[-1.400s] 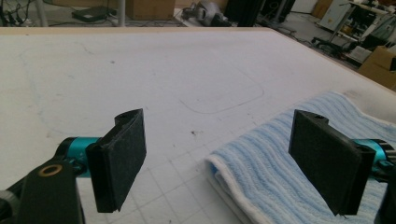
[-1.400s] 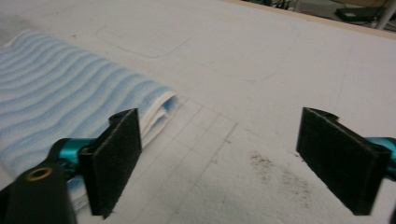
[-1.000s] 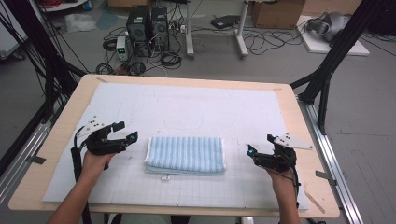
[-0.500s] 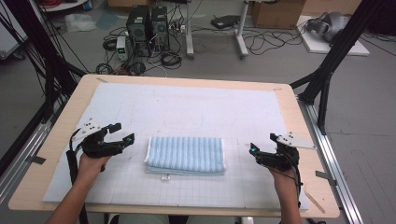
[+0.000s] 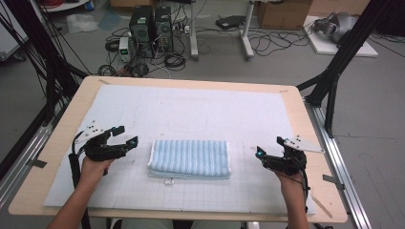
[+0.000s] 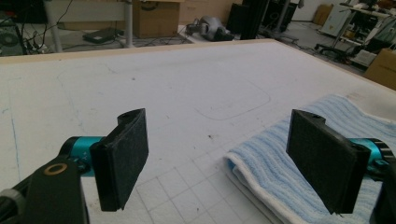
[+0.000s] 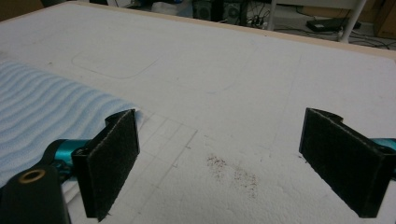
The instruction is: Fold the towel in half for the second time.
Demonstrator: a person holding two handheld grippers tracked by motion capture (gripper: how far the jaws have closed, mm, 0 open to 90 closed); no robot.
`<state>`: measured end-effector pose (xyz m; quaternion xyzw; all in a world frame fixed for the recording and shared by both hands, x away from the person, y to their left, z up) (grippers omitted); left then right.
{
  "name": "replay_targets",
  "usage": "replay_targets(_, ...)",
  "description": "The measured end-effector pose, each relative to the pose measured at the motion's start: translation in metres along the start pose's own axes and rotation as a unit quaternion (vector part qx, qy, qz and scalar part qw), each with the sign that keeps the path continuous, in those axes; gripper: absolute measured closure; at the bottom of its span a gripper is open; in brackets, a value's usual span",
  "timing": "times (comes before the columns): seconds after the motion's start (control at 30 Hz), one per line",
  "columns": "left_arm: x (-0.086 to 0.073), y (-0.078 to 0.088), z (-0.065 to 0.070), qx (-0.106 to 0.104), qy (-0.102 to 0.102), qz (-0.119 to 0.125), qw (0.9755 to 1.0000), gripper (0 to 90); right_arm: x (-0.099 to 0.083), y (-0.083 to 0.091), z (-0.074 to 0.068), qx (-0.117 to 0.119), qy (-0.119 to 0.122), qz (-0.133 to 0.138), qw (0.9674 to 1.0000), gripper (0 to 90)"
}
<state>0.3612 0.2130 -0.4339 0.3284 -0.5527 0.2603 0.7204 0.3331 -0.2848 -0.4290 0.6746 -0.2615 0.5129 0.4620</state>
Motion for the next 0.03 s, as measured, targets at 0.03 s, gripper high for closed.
replay_targets(0.03,-0.0002,-0.0006,-0.0003,-0.001,0.0,0.001,1.0,21.3,-0.0003,0.0,0.0003,0.0,-0.001,-0.001,1.0,11.3)
Point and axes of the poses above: each handheld gripper's, and its own axes: y roughly backward along the jaws, x roughly out of its top, z roughly to its right, the point moved 6 cm from there along -y, roughly forward along the jaws, and after that the axes turned 4 degrees about z, right-handed, at the moved point
